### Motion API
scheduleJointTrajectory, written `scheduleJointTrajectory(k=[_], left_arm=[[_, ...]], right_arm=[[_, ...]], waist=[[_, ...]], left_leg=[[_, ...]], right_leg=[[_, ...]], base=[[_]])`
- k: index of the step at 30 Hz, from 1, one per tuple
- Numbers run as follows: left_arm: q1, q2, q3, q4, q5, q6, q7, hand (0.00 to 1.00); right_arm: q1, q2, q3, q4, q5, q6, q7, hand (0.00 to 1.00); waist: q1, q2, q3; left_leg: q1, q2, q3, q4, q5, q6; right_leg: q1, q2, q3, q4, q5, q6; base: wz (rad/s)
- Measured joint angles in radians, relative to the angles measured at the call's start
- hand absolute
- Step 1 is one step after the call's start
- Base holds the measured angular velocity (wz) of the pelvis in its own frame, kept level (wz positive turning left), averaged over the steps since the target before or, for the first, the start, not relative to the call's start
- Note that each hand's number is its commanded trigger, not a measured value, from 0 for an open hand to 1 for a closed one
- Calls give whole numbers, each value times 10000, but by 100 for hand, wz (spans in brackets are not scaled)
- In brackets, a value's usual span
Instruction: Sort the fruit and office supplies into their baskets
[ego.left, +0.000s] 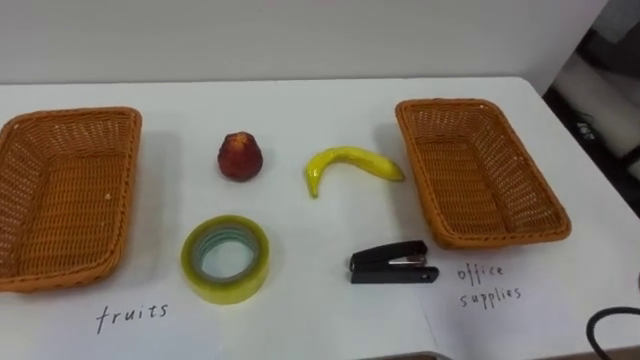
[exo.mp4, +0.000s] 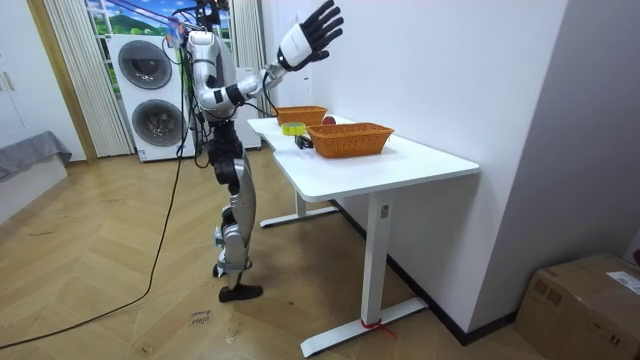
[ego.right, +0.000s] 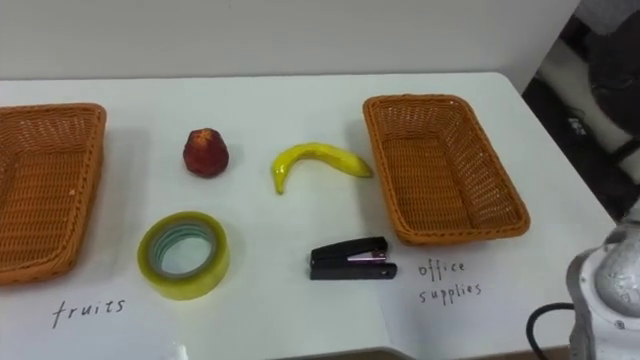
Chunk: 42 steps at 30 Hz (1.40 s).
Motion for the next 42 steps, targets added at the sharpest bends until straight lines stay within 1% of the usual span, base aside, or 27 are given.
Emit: scheduleJointTrajectory(k=[2, 6, 8, 10, 13, 17, 19, 21, 23, 27, 32, 34, 37, 40, 42], left_arm=[[-1, 7, 1, -95, 13, 53, -71, 0], [-141, 9, 25, -128, 193, 61, -210, 0], [-204, 8, 24, -128, 194, 61, -225, 0], [-329, 22, 17, -128, 195, 55, -238, 0], [-330, 67, -6, -120, 188, 42, -256, 0], [-313, 98, -211, -119, 184, 47, -252, 0], [-349, 102, -422, -119, 183, 50, -245, 0], [-373, 102, -539, -119, 183, 49, -245, 0], [-378, 113, -596, -98, 185, 47, -247, 0], [-435, 172, -587, -6, 191, 48, -276, 0], [-519, 355, -591, 124, 193, 47, -435, 0], [-630, 417, -590, 234, 193, 46, -472, 0], [-776, 422, -593, 307, 199, 47, -516, 0], [-853, 422, -591, 306, 222, 46, -572, 0], [-885, 432, -589, 298, 457, 45, -694, 0]], right_arm=[[0, 0, 171, -14, -118, 154, 589, 0], [-1, 2, 415, -14, -723, 345, 1407, 0], [-1, 2, 570, -14, -875, 384, 1758, 0], [0, 3, 638, -13, -1196, 386, 2146, 0], [4, 4, 771, -13, -1219, 388, 2595, 0], [7, 1, 1160, 5, -1309, 449, 3139, 0], [7, -4, 1482, 15, -1671, 622, 3463, 0], [7, -5, 1657, 15, -2010, 729, 3774, 0], [7, -6, 1815, 14, -2091, 735, 4197, 0], [7, -6, 1817, 14, -2093, 749, 4735, 0], [7, -5, 1883, 169, -2292, 821, 5486, 0], [7, -6, 2040, 251, -2321, 937, 5823, 0], [6, -7, 2224, 267, -2451, 1039, 6295, 0], [6, -6, 2261, 372, -2830, 1057, 6738, 0], [6, -6, 2260, 378, -3150, 1071, 6982, 0]], waist=[[54, -7, -1], [130, -46, -15], [134, -85, -24], [152, -135, -18], [166, -208, -24], [203, -264, -22], [253, -291, -22], [315, -295, -21], [346, -294, -20], [367, -291, -20], [375, -295, -15], [404, -308, -1], [403, -316, 4], [460, -333, 4], [520, -333, 7]], left_leg=[[-17, -5, -25, 1, 6, 8], [-18, -5, -32, 7, 11, 11], [-18, -5, -33, 9, 14, 12], [-23, -10, -79, 21, 14, 14], [-22, -8, -78, 31, 14, 14], [-24, -11, -83, 41, 14, 14], [-29, -11, -87, 52, 14, 14], [-36, -11, -86, 62, 14, 14], [-55, -11, -86, 65, 14, 15], [-103, -9, -87, 64, 13, 14], [-73, -9, -87, 58, 13, 14], [-51, -11, -86, 55, 13, 15], [-52, -11, -88, 55, 13, 15], [-54, -13, -88, 56, 13, 15], [-87, -14, -87, 59, 13, 15]], right_leg=[[4, -13, -46, -2, 0, 1], [-1, -15, -53, 41, 0, 0], [1, -16, -55, 41, 0, 0], [21, -24, -84, 54, 1, -1], [21, -22, -90, 50, 1, -1], [16, -23, -94, 47, 1, -1], [17, -25, -91, 48, 1, -2], [20, -27, -90, 48, 3, -2], [16, -29, -100, 42, 2, -2], [22, -29, -104, 44, 3, -2], [90, -28, -104, 46, 10, 0], [144, -29, -111, 34, 10, 1], [128, -29, -112, 27, 10, 2], [44, -30, -106, 43, 9, 3], [0, -29, -107, 52, 10, 2]], base=[[6], [0], [0], [0], [0], [0], [0], [0], [0], [0], [0], [0], [0], [0], [0]])
